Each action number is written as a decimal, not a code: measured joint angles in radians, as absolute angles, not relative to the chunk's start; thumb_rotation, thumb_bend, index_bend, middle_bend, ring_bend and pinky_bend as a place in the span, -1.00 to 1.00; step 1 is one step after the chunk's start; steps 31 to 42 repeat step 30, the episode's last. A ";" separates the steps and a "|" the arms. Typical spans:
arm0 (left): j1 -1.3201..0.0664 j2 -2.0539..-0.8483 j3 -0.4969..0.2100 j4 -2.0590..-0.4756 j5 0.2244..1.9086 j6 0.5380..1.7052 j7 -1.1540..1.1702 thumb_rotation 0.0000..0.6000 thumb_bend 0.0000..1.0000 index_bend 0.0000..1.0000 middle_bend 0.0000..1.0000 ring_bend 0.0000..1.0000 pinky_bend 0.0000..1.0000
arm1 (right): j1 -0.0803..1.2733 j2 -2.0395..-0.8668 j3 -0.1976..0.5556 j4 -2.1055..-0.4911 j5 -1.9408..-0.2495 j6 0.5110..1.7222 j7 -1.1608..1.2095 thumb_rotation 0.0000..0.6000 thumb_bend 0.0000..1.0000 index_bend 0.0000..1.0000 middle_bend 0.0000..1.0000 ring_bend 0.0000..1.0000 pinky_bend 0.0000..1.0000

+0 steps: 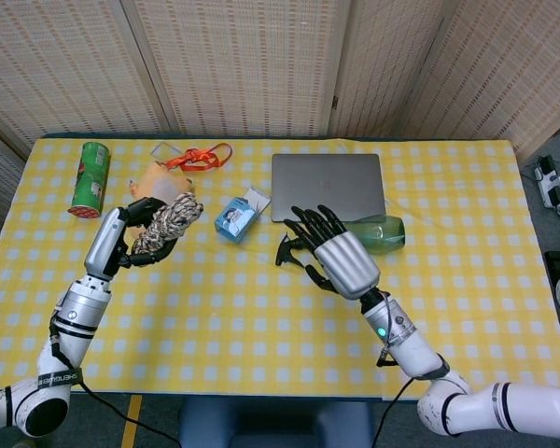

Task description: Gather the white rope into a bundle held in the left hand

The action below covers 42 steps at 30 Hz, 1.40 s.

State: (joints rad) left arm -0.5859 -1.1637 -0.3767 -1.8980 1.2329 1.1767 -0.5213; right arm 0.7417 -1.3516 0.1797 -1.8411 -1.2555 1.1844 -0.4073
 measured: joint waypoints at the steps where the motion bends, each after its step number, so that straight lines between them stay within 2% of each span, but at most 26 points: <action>1: -0.585 -1.164 -0.376 -1.894 1.233 1.178 -0.516 1.00 0.03 0.27 0.29 0.13 0.40 | 0.730 -1.339 0.174 -1.849 -1.260 1.194 -0.408 1.00 -0.10 -1.00 -1.00 -0.87 -1.00; 11: -0.573 -1.195 -0.360 -1.848 1.247 1.232 -0.406 1.00 0.03 0.27 0.29 0.13 0.39 | 0.515 -1.182 0.054 -1.943 -1.335 1.379 -0.398 1.00 -0.10 -1.00 -1.00 -0.86 -1.00; 21: -0.565 -1.216 -0.356 -1.831 1.253 1.261 -0.342 1.00 0.03 0.27 0.29 0.13 0.39 | 0.242 -1.132 -0.076 -1.827 -1.434 1.597 -0.192 1.00 -0.10 -1.00 -1.00 -0.89 -1.00; 30: -0.554 -1.211 -0.354 -1.832 1.252 1.270 -0.321 1.00 0.03 0.27 0.29 0.13 0.39 | 0.119 -1.157 -0.101 -1.676 -1.488 1.673 -0.041 1.00 -0.10 -1.00 -1.00 -0.91 -1.00; 42: -0.554 -1.211 -0.354 -1.832 1.252 1.270 -0.321 1.00 0.03 0.27 0.29 0.13 0.39 | 0.119 -1.157 -0.101 -1.676 -1.488 1.673 -0.041 1.00 -0.10 -1.00 -1.00 -0.91 -1.00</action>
